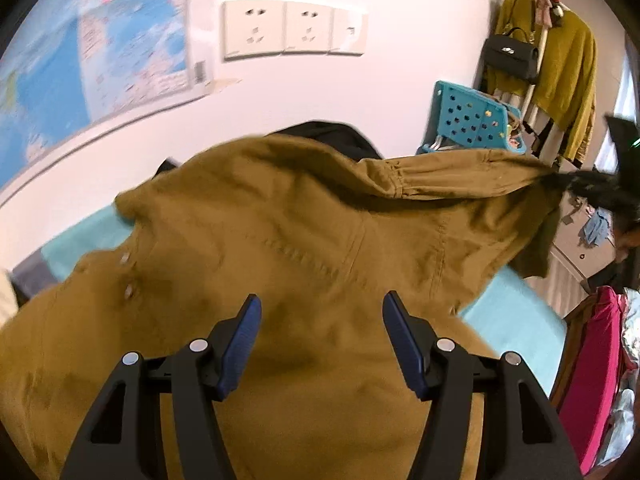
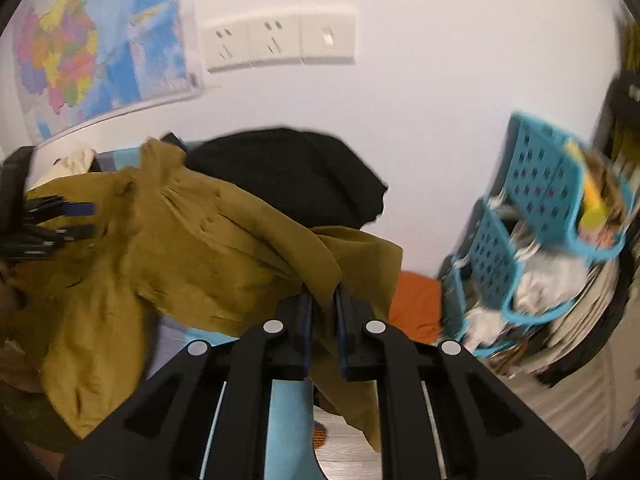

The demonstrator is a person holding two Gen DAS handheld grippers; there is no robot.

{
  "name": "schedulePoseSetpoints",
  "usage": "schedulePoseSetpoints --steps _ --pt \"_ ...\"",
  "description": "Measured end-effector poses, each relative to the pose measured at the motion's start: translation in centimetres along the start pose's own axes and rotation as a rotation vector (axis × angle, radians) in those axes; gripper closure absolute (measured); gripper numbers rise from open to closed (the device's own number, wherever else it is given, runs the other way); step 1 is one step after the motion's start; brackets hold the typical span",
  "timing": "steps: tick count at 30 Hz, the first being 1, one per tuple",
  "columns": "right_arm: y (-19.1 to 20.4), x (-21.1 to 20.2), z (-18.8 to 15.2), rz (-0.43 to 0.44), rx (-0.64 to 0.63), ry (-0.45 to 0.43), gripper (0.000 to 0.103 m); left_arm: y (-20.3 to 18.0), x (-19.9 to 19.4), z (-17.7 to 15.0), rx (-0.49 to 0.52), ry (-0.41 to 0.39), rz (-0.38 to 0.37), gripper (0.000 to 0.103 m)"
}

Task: Fold large clothes
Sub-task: 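Fold the held sleeve across the jacket front with the right tool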

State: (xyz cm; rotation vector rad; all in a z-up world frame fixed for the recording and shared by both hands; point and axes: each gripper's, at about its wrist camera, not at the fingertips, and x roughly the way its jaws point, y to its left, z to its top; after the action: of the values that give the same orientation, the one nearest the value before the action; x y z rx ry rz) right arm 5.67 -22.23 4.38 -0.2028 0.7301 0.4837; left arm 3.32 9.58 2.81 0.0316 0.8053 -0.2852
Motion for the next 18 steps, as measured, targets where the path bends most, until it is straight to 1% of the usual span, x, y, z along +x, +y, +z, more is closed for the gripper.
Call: schedulePoseSetpoints --steps 3,5,6,7,8,9,10,12,14,15,16,18 --pt "2.6 -3.0 1.9 0.043 -0.07 0.014 0.093 -1.6 1.7 1.9 0.044 -0.001 -0.028 0.043" --pt "4.9 -4.2 2.7 0.087 -0.118 0.033 0.093 -3.1 3.9 3.3 0.072 0.024 -0.061 0.044" --pt "6.2 -4.6 2.9 0.109 -0.145 0.038 0.093 -3.5 4.8 3.9 0.079 0.034 -0.058 0.046" --pt "7.6 -4.9 3.1 0.136 -0.173 0.042 0.093 -3.8 5.7 4.6 0.082 0.041 -0.059 0.051" --pt "8.9 -5.3 3.2 0.157 -0.198 0.044 0.093 -3.9 6.5 5.4 0.073 0.049 -0.074 0.054" --pt "10.3 -5.6 3.2 0.186 -0.231 0.04 0.093 -3.6 7.1 6.5 0.032 0.05 -0.081 0.057" --pt "11.2 -5.7 3.2 0.208 -0.24 0.037 0.093 -3.2 7.0 7.3 -0.008 0.033 -0.095 0.061" --pt "13.3 -5.9 3.1 0.252 -0.271 0.041 0.093 -2.1 5.8 9.5 -0.066 -0.03 -0.133 0.062" --pt "15.3 -5.6 3.3 0.347 -0.274 0.033 0.093 -1.6 4.7 10.7 -0.073 -0.066 -0.163 0.061" --pt "16.3 -5.3 3.6 0.397 -0.263 0.027 0.093 -1.5 3.9 11.3 -0.058 -0.087 -0.173 0.061" --pt "17.1 -4.6 4.0 0.445 -0.242 0.018 0.093 -1.5 3.5 11.4 -0.047 -0.102 -0.168 0.06" --pt "18.5 -3.2 4.6 0.531 -0.214 0.005 0.091 -1.2 2.9 10.6 -0.023 -0.111 -0.104 0.055"
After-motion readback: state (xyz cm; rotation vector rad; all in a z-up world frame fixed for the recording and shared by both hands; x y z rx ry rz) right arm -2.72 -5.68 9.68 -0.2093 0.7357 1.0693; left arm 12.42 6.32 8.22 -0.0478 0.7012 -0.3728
